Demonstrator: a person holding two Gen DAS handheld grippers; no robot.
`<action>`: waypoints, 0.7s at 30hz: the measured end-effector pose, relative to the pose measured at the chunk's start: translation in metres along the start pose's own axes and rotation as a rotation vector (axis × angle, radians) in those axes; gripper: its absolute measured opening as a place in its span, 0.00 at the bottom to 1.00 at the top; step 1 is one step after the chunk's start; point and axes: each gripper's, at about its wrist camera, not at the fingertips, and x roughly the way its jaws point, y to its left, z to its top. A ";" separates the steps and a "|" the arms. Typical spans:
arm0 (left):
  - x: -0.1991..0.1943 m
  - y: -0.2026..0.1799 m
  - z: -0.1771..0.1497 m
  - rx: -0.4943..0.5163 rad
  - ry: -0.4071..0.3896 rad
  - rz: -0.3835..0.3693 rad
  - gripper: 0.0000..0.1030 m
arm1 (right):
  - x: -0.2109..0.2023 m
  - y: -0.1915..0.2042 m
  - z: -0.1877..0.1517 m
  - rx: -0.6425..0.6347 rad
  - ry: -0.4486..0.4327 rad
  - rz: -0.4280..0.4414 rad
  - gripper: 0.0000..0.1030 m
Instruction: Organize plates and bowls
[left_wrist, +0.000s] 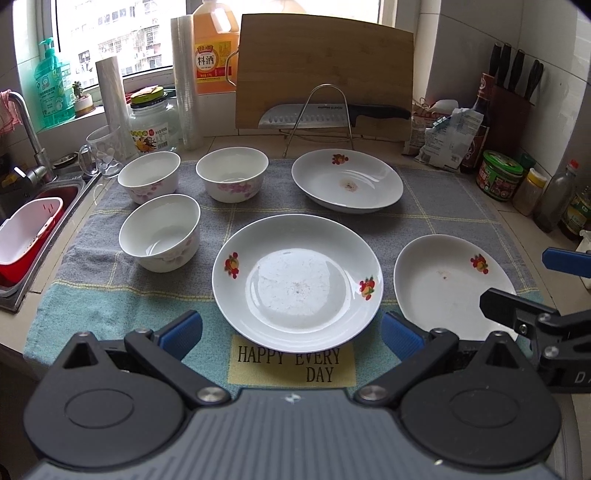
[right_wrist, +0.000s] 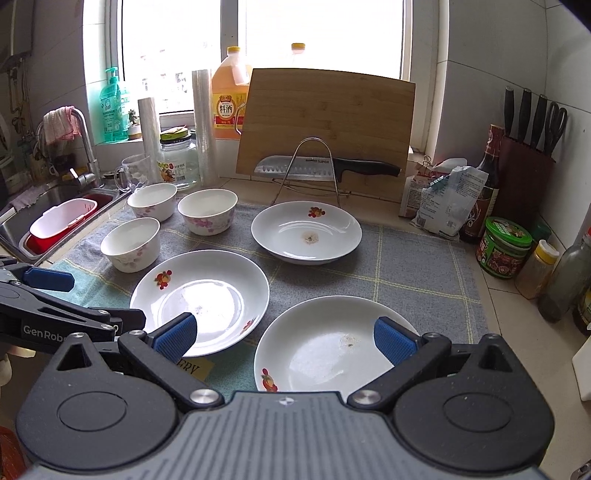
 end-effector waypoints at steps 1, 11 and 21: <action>0.001 -0.001 -0.001 0.000 0.007 -0.004 0.99 | 0.000 -0.003 -0.003 -0.006 -0.004 0.003 1.00; 0.009 -0.012 -0.012 -0.020 0.013 -0.032 0.99 | 0.004 -0.039 -0.045 -0.025 0.050 0.002 1.00; 0.009 -0.038 -0.007 0.003 -0.044 -0.058 0.99 | 0.024 -0.063 -0.083 -0.027 0.123 0.049 1.00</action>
